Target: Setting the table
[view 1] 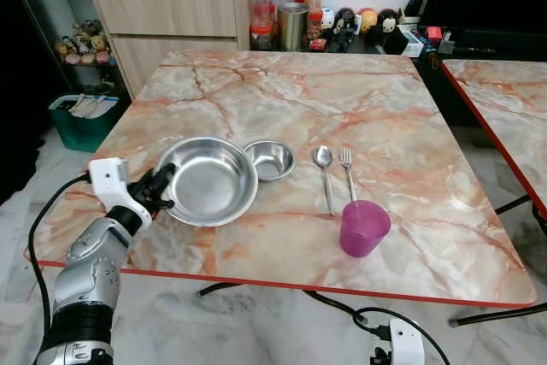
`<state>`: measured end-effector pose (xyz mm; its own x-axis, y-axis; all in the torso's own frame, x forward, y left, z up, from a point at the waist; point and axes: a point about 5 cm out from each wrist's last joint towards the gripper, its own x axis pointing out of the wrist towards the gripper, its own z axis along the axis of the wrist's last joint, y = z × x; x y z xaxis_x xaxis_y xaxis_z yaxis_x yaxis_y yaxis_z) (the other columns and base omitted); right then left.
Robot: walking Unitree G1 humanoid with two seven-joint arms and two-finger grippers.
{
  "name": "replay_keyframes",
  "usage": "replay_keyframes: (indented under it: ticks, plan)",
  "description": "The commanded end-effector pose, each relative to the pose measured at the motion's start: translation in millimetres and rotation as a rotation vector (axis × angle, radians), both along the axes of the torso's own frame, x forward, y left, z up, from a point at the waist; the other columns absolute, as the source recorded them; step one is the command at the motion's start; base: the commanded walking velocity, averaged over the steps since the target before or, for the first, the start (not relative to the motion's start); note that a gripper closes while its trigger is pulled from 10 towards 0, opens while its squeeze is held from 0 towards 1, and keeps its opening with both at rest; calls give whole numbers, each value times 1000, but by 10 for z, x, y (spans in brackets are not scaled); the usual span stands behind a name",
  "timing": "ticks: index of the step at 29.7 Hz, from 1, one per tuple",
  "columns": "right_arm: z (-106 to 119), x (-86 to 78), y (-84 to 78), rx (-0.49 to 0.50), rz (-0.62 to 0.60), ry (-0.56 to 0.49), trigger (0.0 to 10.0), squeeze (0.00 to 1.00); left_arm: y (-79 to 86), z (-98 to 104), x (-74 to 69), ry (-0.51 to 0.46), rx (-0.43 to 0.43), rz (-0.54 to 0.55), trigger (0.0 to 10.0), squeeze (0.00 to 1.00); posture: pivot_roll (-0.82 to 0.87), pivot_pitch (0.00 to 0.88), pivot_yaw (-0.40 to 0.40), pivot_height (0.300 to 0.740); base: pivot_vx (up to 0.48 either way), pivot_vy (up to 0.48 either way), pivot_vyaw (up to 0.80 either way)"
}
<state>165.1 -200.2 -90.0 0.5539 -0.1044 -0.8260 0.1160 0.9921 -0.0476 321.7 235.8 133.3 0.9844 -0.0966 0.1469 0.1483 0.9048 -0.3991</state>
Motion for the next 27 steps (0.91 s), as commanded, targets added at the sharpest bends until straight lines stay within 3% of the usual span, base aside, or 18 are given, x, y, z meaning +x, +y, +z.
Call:
replay_keyframes:
  ticks: [1,4,10,16,27]
  plan:
    - [0,0,2,1,2,0,10000,0,19,129,47,-78,-64,84,10000,0,-5,0,-13,740,0,0,0]
    - [-3,-9,-4,-2,2,2,10000,0,-15,123,103,-84,-123,190,10000,0,5,0,-25,740,0,0,0]
    - [-45,-112,-1,-5,5,31,10000,0,-282,98,211,-72,-177,278,10000,0,0,0,-23,740,0,0,0]
    - [-55,-132,16,2,1,33,10000,0,-570,111,290,-80,-23,238,10000,0,-14,0,-10,740,0,-281,0]
    - [-55,-142,1,-3,-7,28,10000,0,-668,204,327,-130,-47,260,10000,0,-18,0,-12,740,0,-281,0]
